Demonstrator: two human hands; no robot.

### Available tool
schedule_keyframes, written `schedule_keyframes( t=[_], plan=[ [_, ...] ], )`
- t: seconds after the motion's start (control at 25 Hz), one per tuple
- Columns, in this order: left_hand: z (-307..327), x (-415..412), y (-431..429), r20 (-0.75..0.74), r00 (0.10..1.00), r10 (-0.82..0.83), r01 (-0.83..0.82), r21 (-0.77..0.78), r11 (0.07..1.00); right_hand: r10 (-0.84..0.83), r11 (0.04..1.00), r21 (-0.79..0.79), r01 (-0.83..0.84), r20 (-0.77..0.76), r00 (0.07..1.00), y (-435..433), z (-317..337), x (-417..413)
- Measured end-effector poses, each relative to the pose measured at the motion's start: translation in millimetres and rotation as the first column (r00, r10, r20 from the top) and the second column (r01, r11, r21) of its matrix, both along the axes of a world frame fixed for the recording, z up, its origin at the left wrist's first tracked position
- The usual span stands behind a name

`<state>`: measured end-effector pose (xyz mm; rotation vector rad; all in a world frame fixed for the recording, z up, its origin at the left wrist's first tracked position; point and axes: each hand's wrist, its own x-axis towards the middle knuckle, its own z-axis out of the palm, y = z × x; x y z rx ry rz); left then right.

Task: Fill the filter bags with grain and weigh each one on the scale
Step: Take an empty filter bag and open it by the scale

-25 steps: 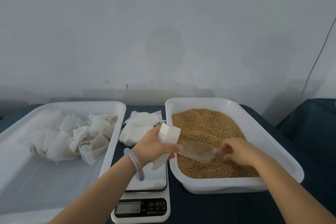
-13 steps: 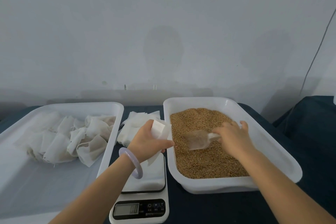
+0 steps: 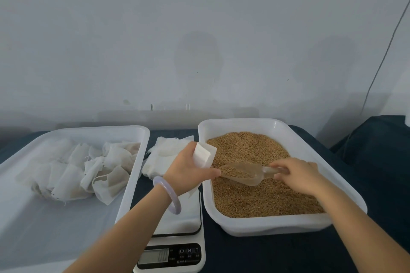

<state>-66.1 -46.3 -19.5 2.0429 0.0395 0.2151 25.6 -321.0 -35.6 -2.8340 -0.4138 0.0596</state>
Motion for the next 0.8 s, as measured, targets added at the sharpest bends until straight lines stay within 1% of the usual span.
schedule_keyframes(
  t=[0.2,0.28,0.36,0.48,0.68,0.8],
  plan=[
    [4.9,10.2,-15.3,0.053,0.998,-0.04,0.037,0.05,0.998,-0.013,0.995,0.094,0.014,-0.009,1.0,-12.0,21.5,-12.3],
    [6.2,15.0,-22.4,0.072,0.996,-0.049,0.046,0.041,0.998,-0.025,0.987,0.156,0.026,-0.009,1.0,-18.3,36.5,-18.1],
    [3.8,18.4,-29.8,0.076,0.995,-0.068,0.067,0.025,0.997,-0.006,0.978,0.209,0.001,0.024,1.0,-27.2,55.9,-22.8],
    [-2.3,21.6,-38.4,0.046,0.996,-0.07,0.067,0.065,0.996,0.027,0.951,0.305,-0.056,0.098,0.995,-41.6,87.2,-30.3],
    [-8.2,26.4,-45.1,0.025,0.998,-0.057,0.054,0.1,0.993,0.054,0.972,0.222,-0.074,0.095,0.994,-48.2,108.5,-37.9],
    [-11.5,27.6,-49.0,0.026,0.994,-0.104,0.102,0.062,0.993,0.076,0.988,0.121,-0.092,0.133,0.988,-43.3,114.2,-38.0]
  ],
)
